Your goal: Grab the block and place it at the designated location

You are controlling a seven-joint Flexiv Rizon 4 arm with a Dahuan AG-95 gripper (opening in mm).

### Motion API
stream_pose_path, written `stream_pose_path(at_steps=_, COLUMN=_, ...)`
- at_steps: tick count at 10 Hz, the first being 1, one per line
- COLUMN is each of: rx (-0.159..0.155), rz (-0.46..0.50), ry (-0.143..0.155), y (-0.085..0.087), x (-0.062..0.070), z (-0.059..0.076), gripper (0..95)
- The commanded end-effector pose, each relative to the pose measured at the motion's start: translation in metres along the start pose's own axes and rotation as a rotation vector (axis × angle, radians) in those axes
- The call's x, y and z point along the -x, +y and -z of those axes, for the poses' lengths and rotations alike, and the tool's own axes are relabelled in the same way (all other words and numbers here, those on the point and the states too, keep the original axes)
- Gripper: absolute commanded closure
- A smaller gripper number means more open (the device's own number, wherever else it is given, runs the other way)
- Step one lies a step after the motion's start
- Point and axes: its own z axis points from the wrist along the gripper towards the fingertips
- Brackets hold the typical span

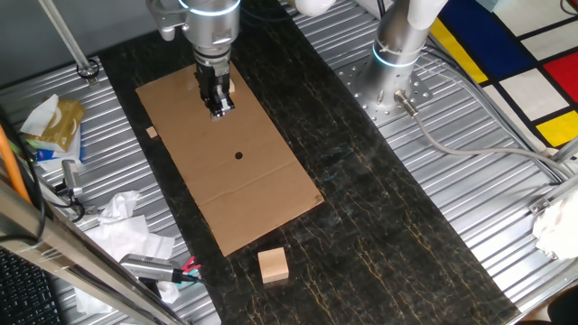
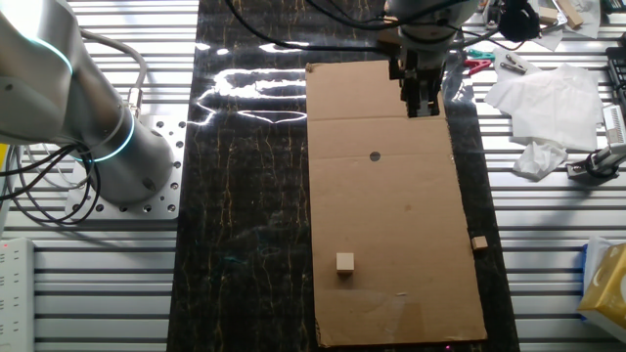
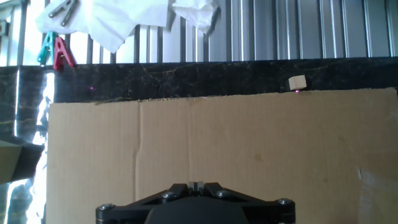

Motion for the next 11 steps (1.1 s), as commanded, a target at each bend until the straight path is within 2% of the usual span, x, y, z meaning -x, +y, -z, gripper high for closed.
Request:
stream_pose_path(at_steps=1, rx=0.005, rz=0.0, ry=0.036, y=0.0002, x=-0.0001, z=0.0007, gripper=95.0)
stream_pose_path(at_steps=3, rx=0.007, rz=-0.001, ry=0.068, y=0.0003, x=-0.0003, z=0.0011, gripper=95.0)
stream_pose_path(at_steps=7, rx=0.013, rz=0.002, ry=0.069, y=0.0007, x=-0.0016, z=0.0028, gripper=95.0)
stream_pose_path(at_steps=8, rx=0.004, rz=0.003, ry=0.074, y=0.0014, x=-0.0021, z=0.0041, gripper=95.0)
stream_pose_path(at_steps=10, rx=0.009, rz=-0.019, ry=0.096, y=0.0032, x=-0.0015, z=0.0047, gripper=95.0)
stream_pose_path(at_steps=11, rx=0.013, rz=-0.01, ry=0.097, y=0.0041, x=-0.0013, z=0.0041, gripper=95.0)
